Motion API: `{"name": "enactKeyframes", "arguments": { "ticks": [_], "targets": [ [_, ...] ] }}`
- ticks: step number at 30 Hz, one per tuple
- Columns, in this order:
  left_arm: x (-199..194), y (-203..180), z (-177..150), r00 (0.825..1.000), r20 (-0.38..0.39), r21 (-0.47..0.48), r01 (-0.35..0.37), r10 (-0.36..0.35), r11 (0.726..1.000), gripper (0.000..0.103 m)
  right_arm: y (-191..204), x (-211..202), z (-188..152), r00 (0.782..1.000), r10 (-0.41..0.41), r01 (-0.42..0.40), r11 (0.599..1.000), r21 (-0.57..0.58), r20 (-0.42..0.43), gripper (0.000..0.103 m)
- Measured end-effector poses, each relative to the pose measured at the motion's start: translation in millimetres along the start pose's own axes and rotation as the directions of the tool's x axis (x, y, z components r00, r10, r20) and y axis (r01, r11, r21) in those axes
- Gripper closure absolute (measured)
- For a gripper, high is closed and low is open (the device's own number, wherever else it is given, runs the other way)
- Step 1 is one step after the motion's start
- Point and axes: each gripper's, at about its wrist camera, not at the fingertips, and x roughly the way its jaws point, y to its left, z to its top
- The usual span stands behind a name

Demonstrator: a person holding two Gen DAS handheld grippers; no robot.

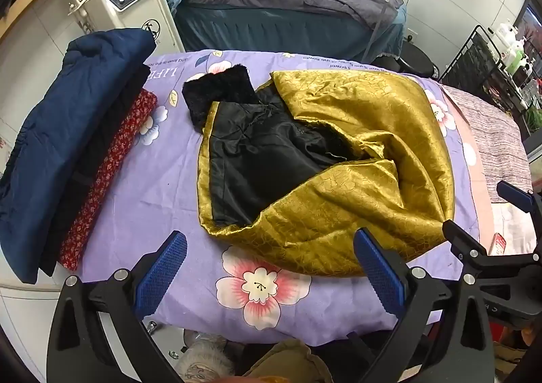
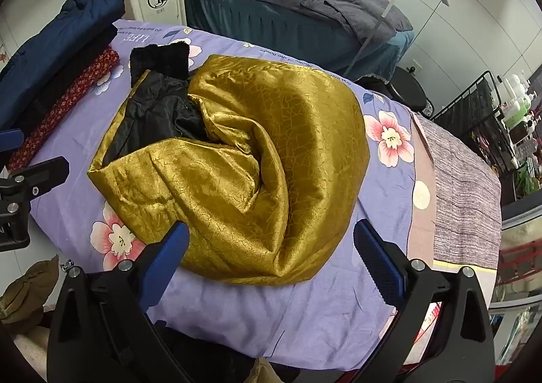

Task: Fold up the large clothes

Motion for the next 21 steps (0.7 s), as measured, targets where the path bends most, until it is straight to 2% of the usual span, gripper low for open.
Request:
{"name": "enactKeyframes", "arguments": {
  "ticks": [5, 21],
  "targets": [
    [2.4, 1.2, -4.6, 1.000, -0.001, -0.002, 0.010, -0.010, 1.000, 0.006, 0.1, 0.8, -0.1, 1.000, -0.002, 0.002, 1.000, 0.000, 0.001, 0.007],
    [3.0, -4.8, -0.4, 0.999, -0.028, 0.025, -0.041, 0.042, 0.999, 0.006, 0.5, 1.4, -0.6, 1.000, -0.004, 0.004, 1.000, -0.001, 0.000, 0.007]
  ]
}}
